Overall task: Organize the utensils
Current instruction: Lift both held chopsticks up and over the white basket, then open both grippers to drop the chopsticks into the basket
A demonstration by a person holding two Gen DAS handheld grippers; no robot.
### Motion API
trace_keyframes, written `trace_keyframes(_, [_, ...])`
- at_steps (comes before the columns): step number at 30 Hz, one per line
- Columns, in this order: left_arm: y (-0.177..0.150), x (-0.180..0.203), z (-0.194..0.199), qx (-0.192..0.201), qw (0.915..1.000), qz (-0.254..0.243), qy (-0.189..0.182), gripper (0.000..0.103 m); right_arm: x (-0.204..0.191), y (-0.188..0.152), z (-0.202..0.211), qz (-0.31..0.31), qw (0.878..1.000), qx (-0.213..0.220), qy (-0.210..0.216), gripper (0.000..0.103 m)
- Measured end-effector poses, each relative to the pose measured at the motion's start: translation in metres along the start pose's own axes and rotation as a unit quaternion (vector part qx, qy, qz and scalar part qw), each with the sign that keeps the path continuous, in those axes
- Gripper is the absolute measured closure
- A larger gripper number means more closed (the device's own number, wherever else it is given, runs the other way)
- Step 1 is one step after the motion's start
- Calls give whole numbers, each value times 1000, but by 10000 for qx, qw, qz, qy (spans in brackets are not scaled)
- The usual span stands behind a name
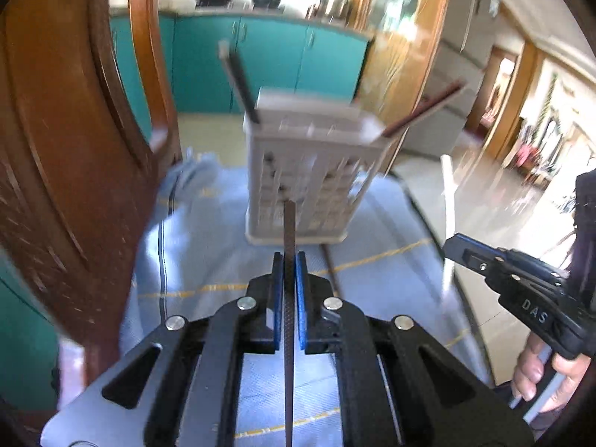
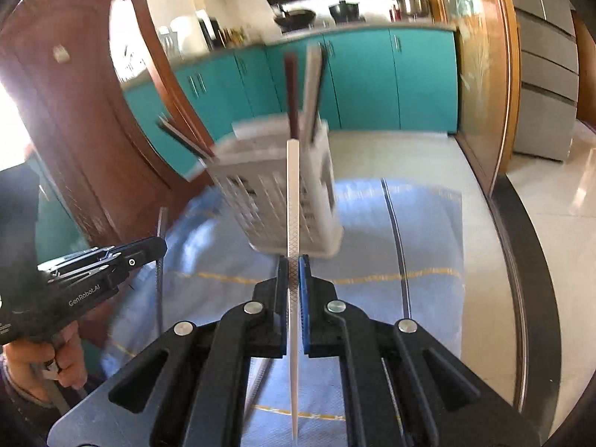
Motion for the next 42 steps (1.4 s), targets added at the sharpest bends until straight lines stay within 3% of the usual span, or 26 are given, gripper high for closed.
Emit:
trace_keyframes(4, [28,-4,42,472,9987,118,-150,96,-21,33,33,86,9983,498,276,97])
trace_keyframes(9, [96,-20,83,1204,9914,330,-388,96,-36,104,57,188,9915,1253,298,97])
trace_keyframes(12, [147,-30,99,1772,9815,596,-403,96,-34,145,64,97,9831,1804,284,97])
trace_keyframes(15, [186,-50,101,2231,9666,1196,-398,96,-29,169,68,42,9707,2397,193,97])
trace_keyframes(17, [201,-60,94,2544,9559,1457,-188,96,-20,177,56,22,9672,2537,-71,97])
trace_keyframes(18, [202,-61,87,2582,9549,1468,-76,96,-16,177,50,54,9672,2536,-145,97])
trace_keyframes(24, [183,-43,13,2017,9717,1115,517,96,-12,153,-4,302,9782,2013,-418,97])
trace_keyframes(28, [170,-33,-10,1787,9783,896,551,96,-26,138,-18,773,9786,1795,-643,97])
trace_keyframes(38, [146,-22,-28,1517,9839,671,662,96,-29,113,-32,905,9823,1489,-683,97])
trace_keyframes(42, [141,-21,-27,1497,9845,633,663,96,-32,113,-27,1024,9800,1539,-734,85])
Point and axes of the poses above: each gripper's, at about its wrist camera, not at the fingertips, and z roughly against the way its jaws point, x to its right, y to its top, the point moved 9 cm from there along -z, roughly the way its jaws point, and after that the axes turned 14 degrees about y, right-handed, at the moved point
